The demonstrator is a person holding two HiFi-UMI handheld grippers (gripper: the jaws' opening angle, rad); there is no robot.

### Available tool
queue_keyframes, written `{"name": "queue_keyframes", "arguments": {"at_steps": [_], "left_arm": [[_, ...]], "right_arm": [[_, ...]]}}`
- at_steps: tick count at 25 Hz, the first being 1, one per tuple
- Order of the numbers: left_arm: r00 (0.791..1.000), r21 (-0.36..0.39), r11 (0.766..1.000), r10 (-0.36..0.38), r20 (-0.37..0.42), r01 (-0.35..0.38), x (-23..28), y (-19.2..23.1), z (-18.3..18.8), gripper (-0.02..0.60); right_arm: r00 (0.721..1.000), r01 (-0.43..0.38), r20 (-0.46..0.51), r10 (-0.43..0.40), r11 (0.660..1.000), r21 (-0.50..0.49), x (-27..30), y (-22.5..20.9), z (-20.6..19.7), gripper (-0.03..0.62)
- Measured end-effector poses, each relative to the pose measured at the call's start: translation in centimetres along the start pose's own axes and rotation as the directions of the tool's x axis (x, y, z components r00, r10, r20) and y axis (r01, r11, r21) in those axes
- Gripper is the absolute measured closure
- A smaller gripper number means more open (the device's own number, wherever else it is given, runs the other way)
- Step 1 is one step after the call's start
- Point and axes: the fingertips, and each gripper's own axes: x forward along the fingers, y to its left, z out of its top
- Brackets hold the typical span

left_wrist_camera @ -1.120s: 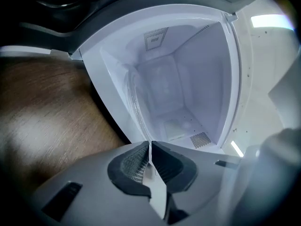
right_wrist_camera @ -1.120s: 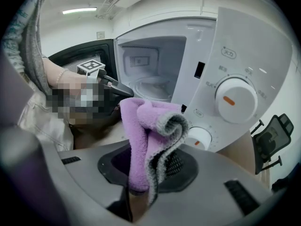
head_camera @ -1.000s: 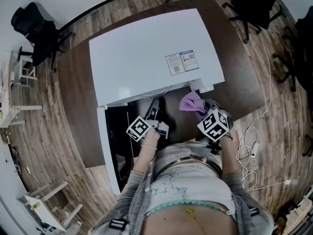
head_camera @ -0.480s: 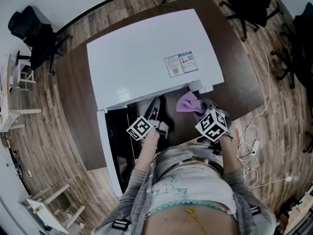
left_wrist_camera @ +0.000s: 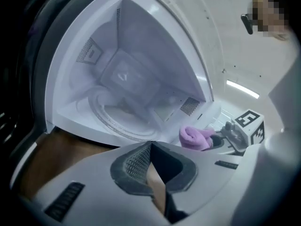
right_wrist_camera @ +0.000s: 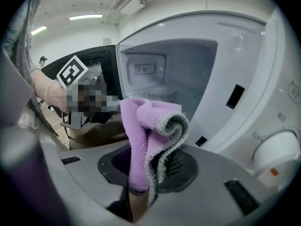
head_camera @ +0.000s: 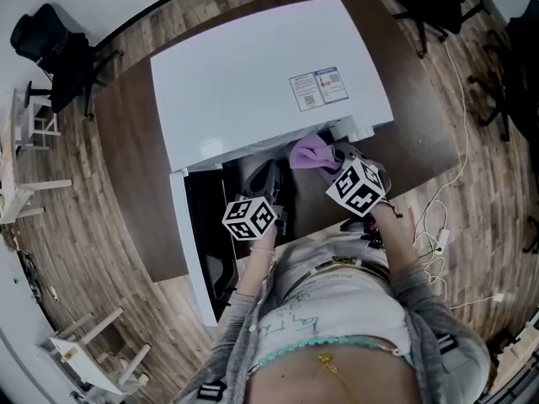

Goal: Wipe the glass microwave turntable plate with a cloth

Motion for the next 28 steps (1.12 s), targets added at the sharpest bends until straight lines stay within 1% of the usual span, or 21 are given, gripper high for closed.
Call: {"name": "queue_keyframes", "arguments": {"at_steps": [3, 6, 9, 13, 17, 21, 28], "left_arm": [[1.000, 0.087, 0.996, 0.006, -0.010, -0.005, -1.0, -0.8, 0.7, 0.571], [1.000, 0.143, 0.990, -0.002, -0.025, 0.006, -1.5, -1.4, 1.3, 0.571], [0.999, 0.202, 0.979, -0.007, -0.042, 0.015, -1.9, -2.0, 1.7, 0.571], [0.998, 0.209, 0.978, -0.017, -0.058, 0.029, -2.6, -2.8, 2.3, 0.571], [0.997, 0.248, 0.968, -0.023, -0.068, 0.040, -3.3, -3.8, 3.0, 0.571], [0.999, 0.273, 0.961, -0.041, -0.036, 0.050, -4.2, -4.8, 4.4, 0.571], [0.998, 0.323, 0.945, -0.059, 0.023, 0.048, -6.4, -6.1, 6.9, 0.571]], "right_arm": [[1.000, -0.014, 0.026, 0.013, 1.000, 0.007, 0.3, 0.7, 1.0, 0.482], [0.997, -0.034, 0.064, 0.031, 0.998, 0.044, 0.5, 1.5, 2.2, 0.482], [0.996, -0.039, 0.088, 0.034, 0.998, 0.052, 0.6, 2.2, 3.0, 0.482], [0.993, -0.028, 0.120, 0.023, 0.999, 0.035, 0.3, 3.0, 4.1, 0.482], [0.985, -0.010, 0.170, 0.008, 1.000, 0.015, -0.4, 3.4, 5.6, 0.482], [0.977, 0.005, 0.211, -0.006, 1.000, 0.004, -1.4, 3.7, 6.9, 0.482], [0.947, -0.010, 0.320, -0.011, 0.998, 0.065, -3.9, 4.6, 9.6, 0.482]]}}
